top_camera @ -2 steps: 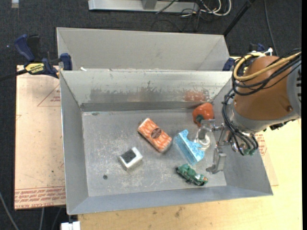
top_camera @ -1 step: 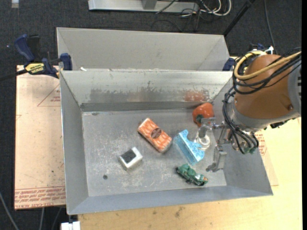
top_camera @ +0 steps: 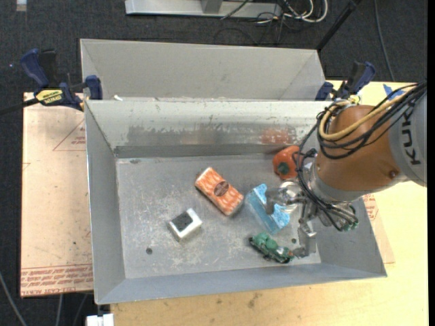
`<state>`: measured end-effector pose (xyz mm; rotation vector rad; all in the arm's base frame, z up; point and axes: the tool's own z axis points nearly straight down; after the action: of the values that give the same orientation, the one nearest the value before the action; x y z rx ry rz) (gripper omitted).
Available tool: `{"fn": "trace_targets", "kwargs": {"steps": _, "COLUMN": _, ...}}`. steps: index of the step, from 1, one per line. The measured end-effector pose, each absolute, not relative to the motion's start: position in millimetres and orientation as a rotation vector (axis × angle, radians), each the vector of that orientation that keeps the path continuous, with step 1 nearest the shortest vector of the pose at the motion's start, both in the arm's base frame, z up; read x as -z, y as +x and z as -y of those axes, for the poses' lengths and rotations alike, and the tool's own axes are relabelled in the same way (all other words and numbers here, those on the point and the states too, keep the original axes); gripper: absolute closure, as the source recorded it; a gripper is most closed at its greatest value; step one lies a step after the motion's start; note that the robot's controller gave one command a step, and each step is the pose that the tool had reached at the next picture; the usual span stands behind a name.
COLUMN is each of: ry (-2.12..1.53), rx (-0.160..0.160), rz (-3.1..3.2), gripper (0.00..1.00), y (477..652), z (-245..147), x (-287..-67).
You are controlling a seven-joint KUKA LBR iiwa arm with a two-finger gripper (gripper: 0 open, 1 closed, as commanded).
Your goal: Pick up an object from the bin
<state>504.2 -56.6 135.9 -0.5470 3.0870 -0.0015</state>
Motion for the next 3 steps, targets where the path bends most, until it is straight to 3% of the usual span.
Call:
{"fn": "trace_targets", "kwargs": {"steps": 1, "ry": -0.815, "rx": -0.004, "rz": -3.037, "gripper": 0.0, "y": 501.4, "z": 54.1, "x": -88.5}}
{"fn": "trace_targets", "kwargs": {"steps": 2, "ry": -1.262, "rx": -0.003, "rz": -2.876, "gripper": 0.0, "y": 493.8, "z": 51.8, "x": -135.1}}
{"fn": "trace_targets", "kwargs": {"steps": 3, "ry": -1.018, "rx": 0.002, "rz": -2.964, "gripper": 0.0, "y": 485.0, "z": 59.5, "x": -88.2}}
